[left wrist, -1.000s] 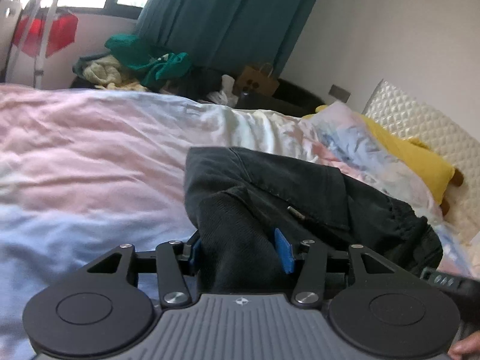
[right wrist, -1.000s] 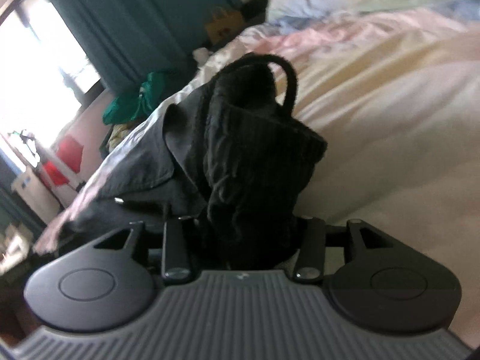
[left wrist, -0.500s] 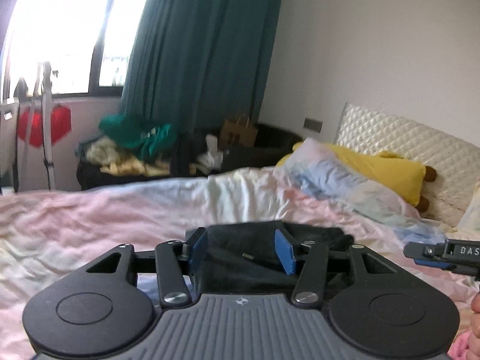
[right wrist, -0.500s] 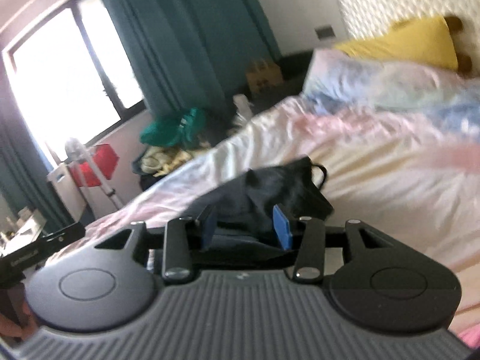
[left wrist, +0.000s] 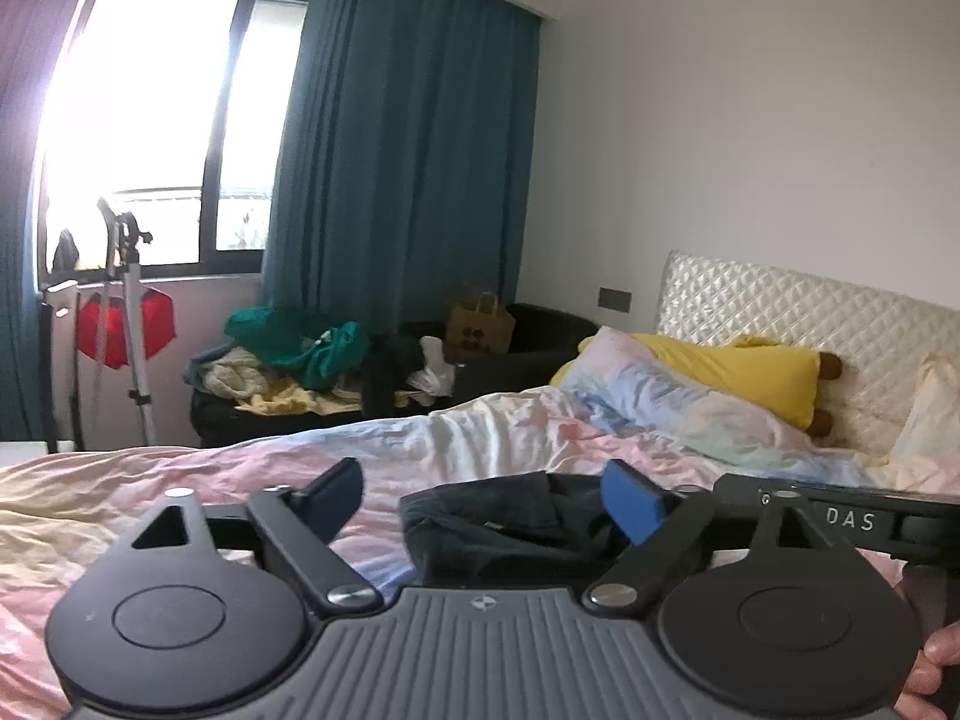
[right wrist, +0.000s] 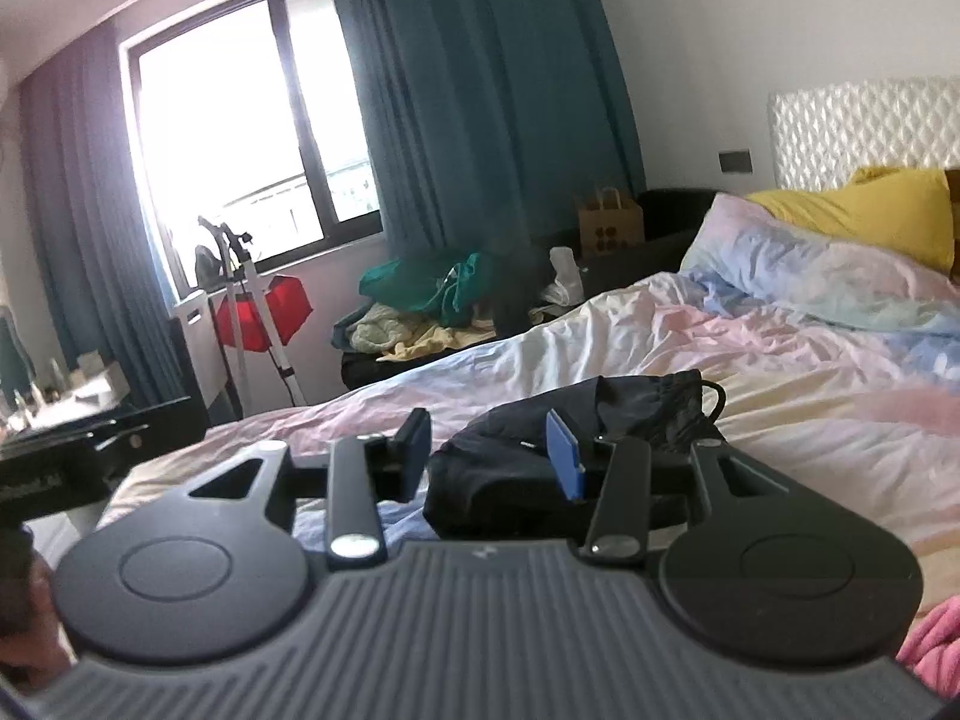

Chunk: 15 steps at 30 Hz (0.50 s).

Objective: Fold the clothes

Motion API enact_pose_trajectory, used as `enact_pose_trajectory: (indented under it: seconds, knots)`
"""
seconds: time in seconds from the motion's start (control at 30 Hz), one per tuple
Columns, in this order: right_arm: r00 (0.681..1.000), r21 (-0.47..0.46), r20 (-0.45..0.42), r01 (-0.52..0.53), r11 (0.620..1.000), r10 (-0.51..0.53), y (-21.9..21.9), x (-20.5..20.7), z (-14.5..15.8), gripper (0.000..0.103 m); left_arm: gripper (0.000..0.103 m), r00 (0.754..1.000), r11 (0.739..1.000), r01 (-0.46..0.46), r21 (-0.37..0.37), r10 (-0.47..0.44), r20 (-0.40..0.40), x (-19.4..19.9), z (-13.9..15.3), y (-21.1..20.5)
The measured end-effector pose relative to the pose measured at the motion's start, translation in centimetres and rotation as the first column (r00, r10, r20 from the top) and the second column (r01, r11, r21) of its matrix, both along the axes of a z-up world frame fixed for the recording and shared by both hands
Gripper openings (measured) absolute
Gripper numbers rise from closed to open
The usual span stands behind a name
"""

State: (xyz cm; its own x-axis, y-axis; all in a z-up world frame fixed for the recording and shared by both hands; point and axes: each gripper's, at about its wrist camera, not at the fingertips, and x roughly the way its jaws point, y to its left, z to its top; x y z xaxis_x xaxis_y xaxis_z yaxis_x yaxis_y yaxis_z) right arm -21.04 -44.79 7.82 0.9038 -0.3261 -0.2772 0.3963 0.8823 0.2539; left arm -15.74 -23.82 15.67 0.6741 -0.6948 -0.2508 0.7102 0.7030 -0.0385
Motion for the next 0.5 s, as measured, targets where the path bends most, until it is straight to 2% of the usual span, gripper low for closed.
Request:
enact_pose_trajectory:
  seconds: [0.03, 0.1, 0.17, 0.23, 0.27, 0.37, 0.5]
  knots:
    - [1.000, -0.009, 0.003, 0.003, 1.000, -0.003, 0.5, -0.1, -0.2, 0.058, 0.102, 1.000, 1.000, -0.004, 0.002, 0.004, 0.011, -0.4, -0.2, 0.4]
    - [1.000, -0.017, 0.009, 0.009, 1.000, -0.008, 1.3, -0.2, -0.6, 0.082, 0.103, 0.999, 1.000, -0.017, 0.007, 0.017, 0.033, -1.0, -0.6, 1.0]
    - [1.000, -0.032, 0.018, 0.011, 0.999, -0.011, 1.9, -0.4, -1.1, 0.090, 0.103, 0.998, 0.999, -0.043, 0.009, 0.043, 0.036, -1.1, -1.1, 1.5]
    - [1.000, -0.080, 0.016, 0.023, 0.997, -0.022, 2.9, -0.3, -1.6, 0.092, 0.103, 0.997, 0.998, -0.064, 0.009, 0.064, 0.032, -1.1, -1.7, 1.9]
    - [0.999, -0.090, -0.006, 0.033, 0.995, -0.034, 3.2, 0.1, -1.8, 0.102, 0.103, 0.998, 0.998, -0.067, 0.003, 0.067, 0.017, -0.9, -2.1, 2.2]
    - [0.998, -0.070, -0.020, 0.058, 0.996, -0.060, 3.3, 0.9, -3.1, 0.103, 0.103, 0.997, 0.997, -0.078, -0.004, 0.078, -0.017, 0.0, -3.2, 2.9]
    - [0.996, -0.096, -0.045, 0.073, 0.993, -0.077, 3.7, 2.3, -5.1, 0.103, 0.103, 0.996, 0.996, -0.087, 0.024, 0.088, -0.034, 1.3, -4.8, 3.2]
